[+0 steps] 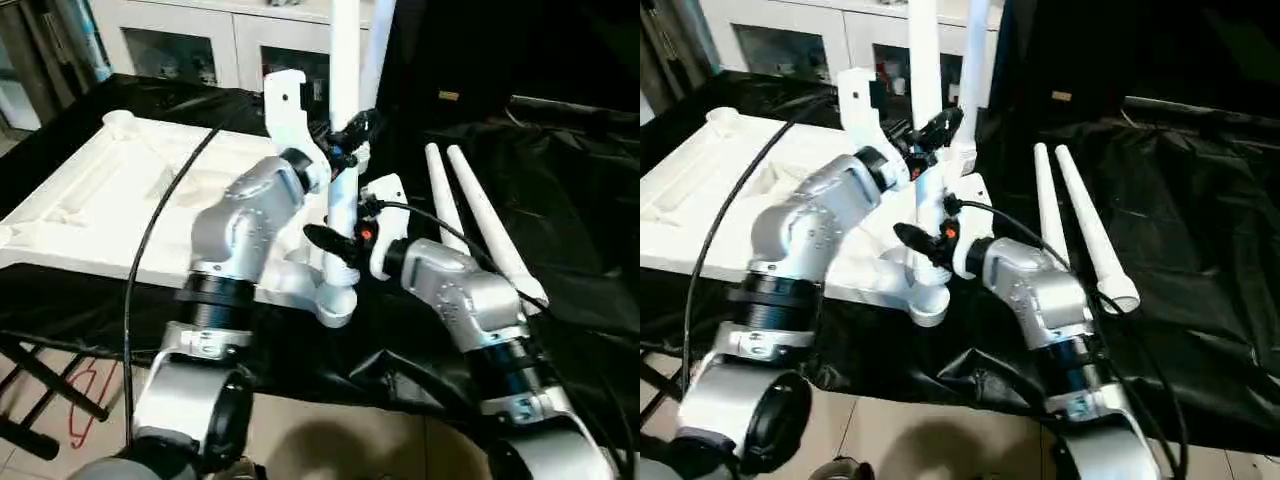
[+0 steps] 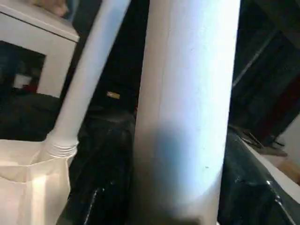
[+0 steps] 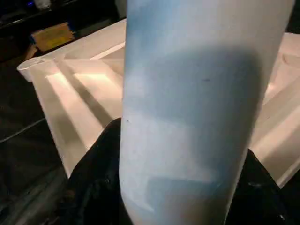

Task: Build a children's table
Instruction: Pick table leg

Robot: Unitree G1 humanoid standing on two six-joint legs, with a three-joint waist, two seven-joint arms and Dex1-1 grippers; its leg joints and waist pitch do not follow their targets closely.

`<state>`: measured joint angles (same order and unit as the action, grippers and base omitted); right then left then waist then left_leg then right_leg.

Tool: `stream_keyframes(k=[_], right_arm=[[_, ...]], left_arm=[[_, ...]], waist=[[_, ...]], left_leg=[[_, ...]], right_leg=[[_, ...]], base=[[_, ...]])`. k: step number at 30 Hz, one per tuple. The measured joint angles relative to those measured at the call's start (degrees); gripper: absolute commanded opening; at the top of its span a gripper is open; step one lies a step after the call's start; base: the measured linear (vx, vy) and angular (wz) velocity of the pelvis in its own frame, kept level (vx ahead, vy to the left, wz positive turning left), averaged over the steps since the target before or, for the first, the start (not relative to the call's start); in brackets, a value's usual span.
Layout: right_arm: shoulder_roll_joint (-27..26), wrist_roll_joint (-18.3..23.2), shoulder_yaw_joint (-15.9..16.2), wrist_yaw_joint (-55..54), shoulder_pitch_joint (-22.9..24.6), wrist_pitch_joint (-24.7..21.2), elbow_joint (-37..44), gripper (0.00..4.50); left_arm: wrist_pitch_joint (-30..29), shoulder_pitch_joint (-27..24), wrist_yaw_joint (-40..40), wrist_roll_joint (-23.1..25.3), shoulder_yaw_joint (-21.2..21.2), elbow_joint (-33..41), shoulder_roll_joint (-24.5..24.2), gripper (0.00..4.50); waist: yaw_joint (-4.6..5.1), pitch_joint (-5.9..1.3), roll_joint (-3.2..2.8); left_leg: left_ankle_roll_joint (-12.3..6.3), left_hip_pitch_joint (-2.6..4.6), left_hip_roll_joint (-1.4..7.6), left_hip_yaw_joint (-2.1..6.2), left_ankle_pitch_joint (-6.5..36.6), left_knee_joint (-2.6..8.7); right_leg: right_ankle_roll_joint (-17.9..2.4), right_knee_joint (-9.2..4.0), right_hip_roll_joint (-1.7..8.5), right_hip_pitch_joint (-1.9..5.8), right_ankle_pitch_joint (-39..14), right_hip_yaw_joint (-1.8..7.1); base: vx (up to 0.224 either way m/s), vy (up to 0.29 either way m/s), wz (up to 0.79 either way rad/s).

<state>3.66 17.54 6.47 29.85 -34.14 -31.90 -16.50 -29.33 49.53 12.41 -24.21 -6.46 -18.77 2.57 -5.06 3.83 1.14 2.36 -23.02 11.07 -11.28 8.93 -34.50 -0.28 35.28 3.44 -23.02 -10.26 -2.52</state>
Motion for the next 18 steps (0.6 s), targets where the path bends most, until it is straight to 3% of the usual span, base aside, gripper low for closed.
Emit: stream_keyframes(k=[3, 5, 8, 10, 13, 15, 18], right_arm=[[0.0, -0.4, 0.0, -0.1, -0.5, 0.0, 0.0, 1.95], [0.2, -0.4, 0.0, 0.1, -0.9, 0.0, 0.0, 2.51], [1.2, 1.6, -1.0, 2.9, -1.0, -0.1, 1.4, 2.65], [1.9, 2.9, -1.8, 4.4, -1.0, -0.2, 3.0, 2.99], [4.4, 4.4, -1.9, 7.8, -1.0, -2.1, 4.5, 3.25], [9.5, 6.0, -1.5, 13.6, -0.6, -4.6, 6.4, 3.38], [12.4, 7.4, -1.7, 18.0, 0.2, -5.8, 8.2, 3.38]], left_arm=[[1.0, 0.0, -0.2, 0.6, 0.0, 0.2, 0.2, 1.91], [1.4, 0.0, 0.0, 0.6, 0.0, 0.7, 0.1, 1.87], [1.7, -0.3, 1.2, 0.1, -0.7, 0.9, -0.7, 1.86], [1.7, -0.5, 2.4, 0.0, -0.7, 0.9, -1.3, 1.83], [1.6, -0.5, 5.2, -0.8, -0.4, 0.9, -2.3, 1.81], [0.7, -0.5, 9.4, -1.6, 0.6, 0.9, -3.3, 1.81], [-0.5, -0.5, 13.2, -2.9, 1.0, 1.0, -4.7, 1.81]], waist=[[-0.05, 0.0, 0.0], [-0.09, 0.0, 0.0], [-0.05, 0.0, 0.0], [-0.06, 0.0, 0.0], [-0.19, 0.0, 0.0], [-0.74, 0.03, -0.06], [-0.67, 0.03, -0.06]], left_leg=[[0.0, 0.0, 0.0, 0.0, 0.0, 0.0], [0.0, 0.0, 0.0, 0.0, 0.0, 0.0], [0.0, 0.0, 0.0, 0.0, 0.0, 0.0], [0.0, 0.0, 0.0, 0.0, 0.0, 0.0], [-0.01, 0.0, 0.0, 0.0, 0.0, -0.01], [-0.01, -0.03, -0.05, -0.03, 0.0, -0.02], [-0.02, 0.02, -0.04, -0.02, 0.0, -0.03]], right_leg=[[0.0, 0.0, 0.0, 0.01, 0.0, 0.0], [0.0, 0.0, 0.0, 0.02, 0.0, 0.0], [0.0, 0.0, 0.0, 0.01, 0.0, 0.0], [0.0, -0.01, 0.0, 0.01, 0.0, -0.01], [0.0, -0.03, 0.0, 0.03, 0.0, -0.01], [0.0, -0.08, 0.05, 0.07, 0.0, 0.01], [0.0, -0.05, 0.04, 0.09, 0.0, 0.01]], base=[[0.0, 0.0, 0.0], [0.0, 0.0, 0.0], [0.0, 0.0, 0.0], [0.0, 0.0, 0.0], [0.0, 0.0, 0.0], [0.0, 0.0, 0.0], [0.0, 0.0, 0.0]])
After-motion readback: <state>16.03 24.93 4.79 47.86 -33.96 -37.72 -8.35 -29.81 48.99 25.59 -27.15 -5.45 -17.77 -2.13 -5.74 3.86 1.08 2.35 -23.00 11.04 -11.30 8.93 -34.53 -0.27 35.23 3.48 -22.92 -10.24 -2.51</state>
